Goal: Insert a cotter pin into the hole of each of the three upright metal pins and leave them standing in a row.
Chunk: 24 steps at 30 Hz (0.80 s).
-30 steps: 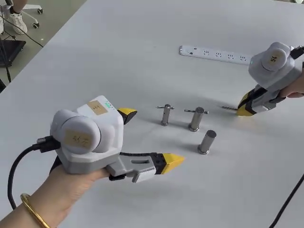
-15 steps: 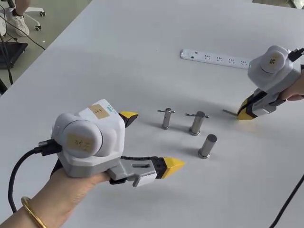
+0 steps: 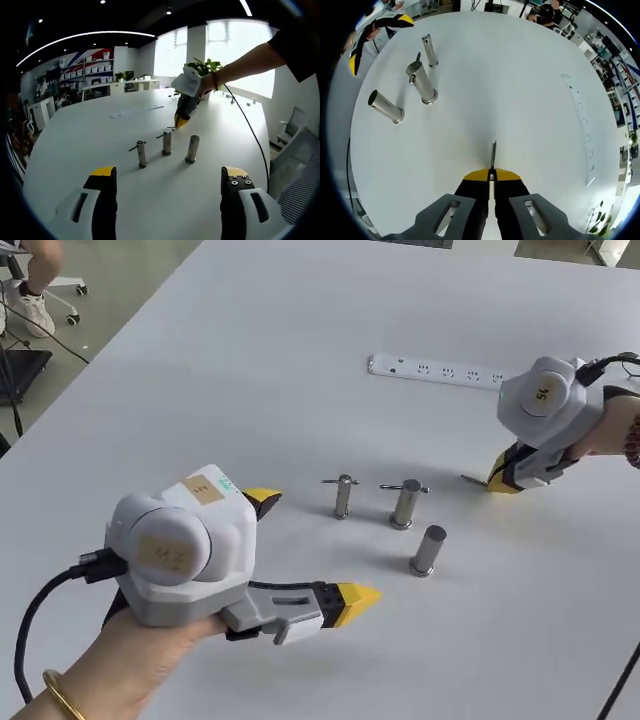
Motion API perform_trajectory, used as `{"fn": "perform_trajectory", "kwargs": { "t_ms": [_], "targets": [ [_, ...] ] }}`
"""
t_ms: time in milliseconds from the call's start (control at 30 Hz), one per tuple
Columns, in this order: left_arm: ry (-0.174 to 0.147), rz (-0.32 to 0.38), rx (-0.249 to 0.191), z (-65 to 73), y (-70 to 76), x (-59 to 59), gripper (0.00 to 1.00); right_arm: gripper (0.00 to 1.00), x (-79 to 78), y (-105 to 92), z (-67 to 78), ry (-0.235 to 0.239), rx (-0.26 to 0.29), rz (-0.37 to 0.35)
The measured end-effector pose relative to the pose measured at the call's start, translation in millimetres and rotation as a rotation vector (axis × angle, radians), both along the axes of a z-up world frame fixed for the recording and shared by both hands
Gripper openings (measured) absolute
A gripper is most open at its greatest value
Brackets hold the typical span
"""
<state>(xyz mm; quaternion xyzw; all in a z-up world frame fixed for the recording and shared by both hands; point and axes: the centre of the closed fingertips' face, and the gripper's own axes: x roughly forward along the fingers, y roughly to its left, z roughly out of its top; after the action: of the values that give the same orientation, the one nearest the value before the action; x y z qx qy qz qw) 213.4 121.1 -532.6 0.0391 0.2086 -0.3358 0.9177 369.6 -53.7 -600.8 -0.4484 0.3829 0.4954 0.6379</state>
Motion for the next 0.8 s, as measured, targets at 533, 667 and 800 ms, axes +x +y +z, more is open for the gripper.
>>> {"fn": "perform_trajectory", "kwargs": {
  "t_ms": [533, 667, 800],
  "targets": [
    [-0.023, 0.032, -0.007, 19.4, 10.2, 2.3, 0.84, 0.0, -27.9, 30.9, 59.7, -0.147, 0.121, 0.087],
    [-0.039, 0.028, -0.008, 28.8, 9.8, 1.3, 0.8, 0.0, -44.9, 37.5, 69.7, -0.173, 0.158, 0.11],
    [-0.034, 0.038, -0.046, 35.9, 8.2, 2.2, 0.75, 0.0, -52.3, 40.2, 74.1, -0.196, 0.178, 0.138]
  ]
}}
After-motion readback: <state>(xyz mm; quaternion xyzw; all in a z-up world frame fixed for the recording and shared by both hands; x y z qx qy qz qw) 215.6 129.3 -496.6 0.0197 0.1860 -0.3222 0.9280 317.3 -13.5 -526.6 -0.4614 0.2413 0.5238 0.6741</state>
